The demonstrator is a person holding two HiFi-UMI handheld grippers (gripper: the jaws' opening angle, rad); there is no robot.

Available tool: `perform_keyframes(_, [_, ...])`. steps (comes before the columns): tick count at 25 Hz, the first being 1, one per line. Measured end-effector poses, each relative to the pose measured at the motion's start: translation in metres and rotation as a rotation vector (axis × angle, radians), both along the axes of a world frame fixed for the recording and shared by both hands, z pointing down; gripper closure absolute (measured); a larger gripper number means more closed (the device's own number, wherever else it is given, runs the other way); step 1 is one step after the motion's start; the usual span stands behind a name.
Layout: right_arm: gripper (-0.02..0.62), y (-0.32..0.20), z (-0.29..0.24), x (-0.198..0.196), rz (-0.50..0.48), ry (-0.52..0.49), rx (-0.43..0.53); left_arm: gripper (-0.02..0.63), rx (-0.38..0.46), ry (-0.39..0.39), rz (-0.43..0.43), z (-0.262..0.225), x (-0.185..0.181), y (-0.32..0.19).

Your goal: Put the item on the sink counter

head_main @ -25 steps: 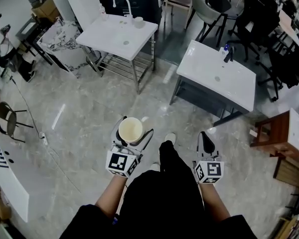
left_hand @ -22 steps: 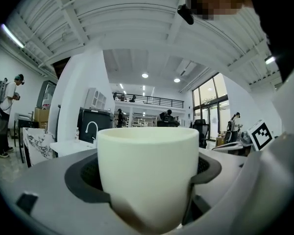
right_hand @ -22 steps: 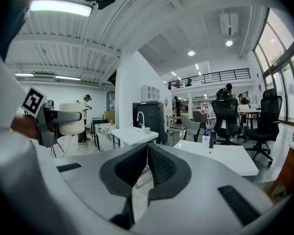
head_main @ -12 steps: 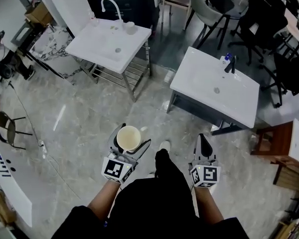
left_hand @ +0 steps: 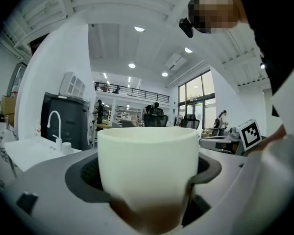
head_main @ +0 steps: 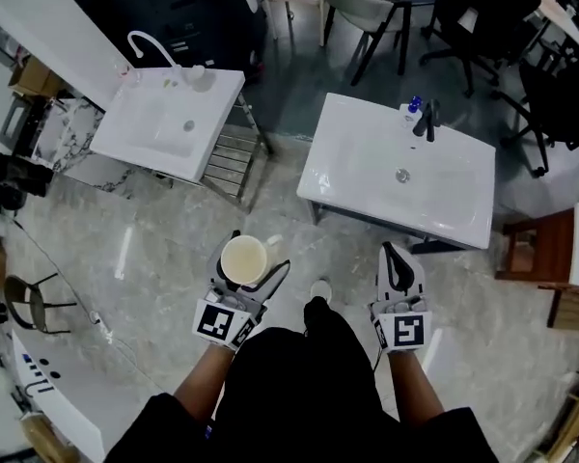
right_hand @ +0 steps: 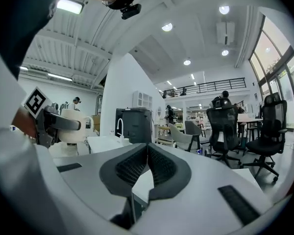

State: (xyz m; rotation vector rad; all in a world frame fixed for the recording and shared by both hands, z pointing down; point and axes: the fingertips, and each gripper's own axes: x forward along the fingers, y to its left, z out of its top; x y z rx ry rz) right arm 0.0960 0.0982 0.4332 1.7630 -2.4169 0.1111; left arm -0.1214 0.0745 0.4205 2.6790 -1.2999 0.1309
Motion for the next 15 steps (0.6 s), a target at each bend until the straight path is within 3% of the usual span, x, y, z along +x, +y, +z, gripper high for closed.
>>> perform_keyframes(6, [0.563,-0.015,-0.013,0.011,0.005,-0.030,0.033,0.158,-0.003,0.001,0.046,-0.010,0.030,-0.028])
perform_keyframes(12, [0.563,0.008,0.008,0.015,0.005,-0.050,-0.080,0.158,-0.027,-0.001,0.081,0.001,0.051,-0.035])
perform_keyframes(15, [0.563,0.004,0.002,0.023,0.021,-0.038,-0.029,0.158,-0.024,-0.001,0.114,0.001,0.066,-0.040])
